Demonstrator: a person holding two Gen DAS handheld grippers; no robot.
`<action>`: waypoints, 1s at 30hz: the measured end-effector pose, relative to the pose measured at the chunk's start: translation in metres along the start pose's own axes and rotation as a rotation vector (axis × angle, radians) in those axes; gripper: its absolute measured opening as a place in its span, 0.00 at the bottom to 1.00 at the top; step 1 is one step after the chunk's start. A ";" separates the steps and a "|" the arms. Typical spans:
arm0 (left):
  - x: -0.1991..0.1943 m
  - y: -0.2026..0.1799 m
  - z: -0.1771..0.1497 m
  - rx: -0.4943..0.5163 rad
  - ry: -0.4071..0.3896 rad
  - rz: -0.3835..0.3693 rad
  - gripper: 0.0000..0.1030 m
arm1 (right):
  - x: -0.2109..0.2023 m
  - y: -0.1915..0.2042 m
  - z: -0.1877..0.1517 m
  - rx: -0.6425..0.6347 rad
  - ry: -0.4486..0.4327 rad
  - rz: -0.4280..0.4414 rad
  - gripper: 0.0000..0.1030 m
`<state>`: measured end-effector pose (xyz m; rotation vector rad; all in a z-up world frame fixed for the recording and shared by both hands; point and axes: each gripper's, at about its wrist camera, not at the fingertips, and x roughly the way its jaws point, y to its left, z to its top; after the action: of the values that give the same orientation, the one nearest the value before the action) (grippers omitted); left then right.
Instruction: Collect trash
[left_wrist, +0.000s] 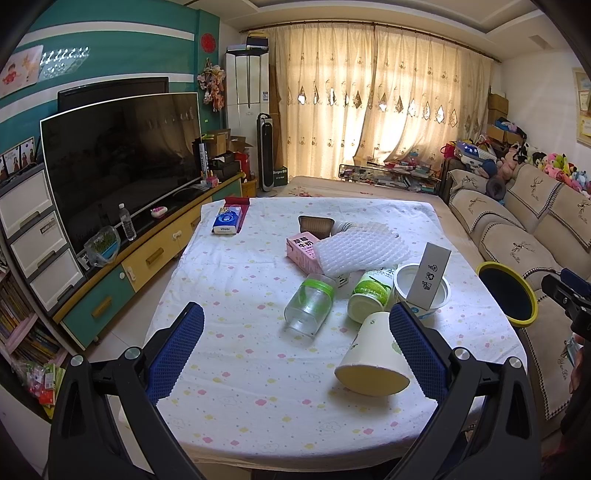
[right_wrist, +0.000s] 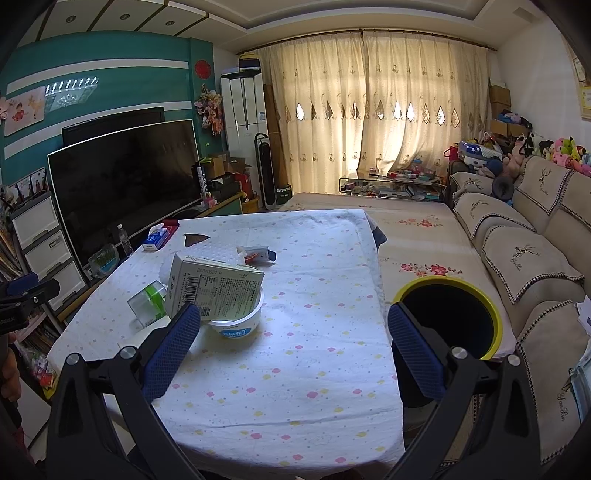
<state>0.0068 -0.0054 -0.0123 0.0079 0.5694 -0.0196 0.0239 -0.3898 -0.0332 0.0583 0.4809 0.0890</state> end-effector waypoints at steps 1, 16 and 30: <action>0.000 0.000 0.000 0.000 0.000 0.001 0.96 | 0.000 0.000 0.000 0.001 0.000 -0.001 0.94; 0.000 0.000 0.000 0.000 -0.001 0.001 0.96 | 0.000 -0.001 -0.002 -0.001 0.002 0.001 0.94; 0.003 0.000 0.000 0.002 0.007 0.001 0.96 | 0.006 0.003 -0.007 -0.002 0.018 0.003 0.94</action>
<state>0.0088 -0.0053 -0.0140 0.0099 0.5761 -0.0187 0.0256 -0.3861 -0.0423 0.0564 0.4989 0.0929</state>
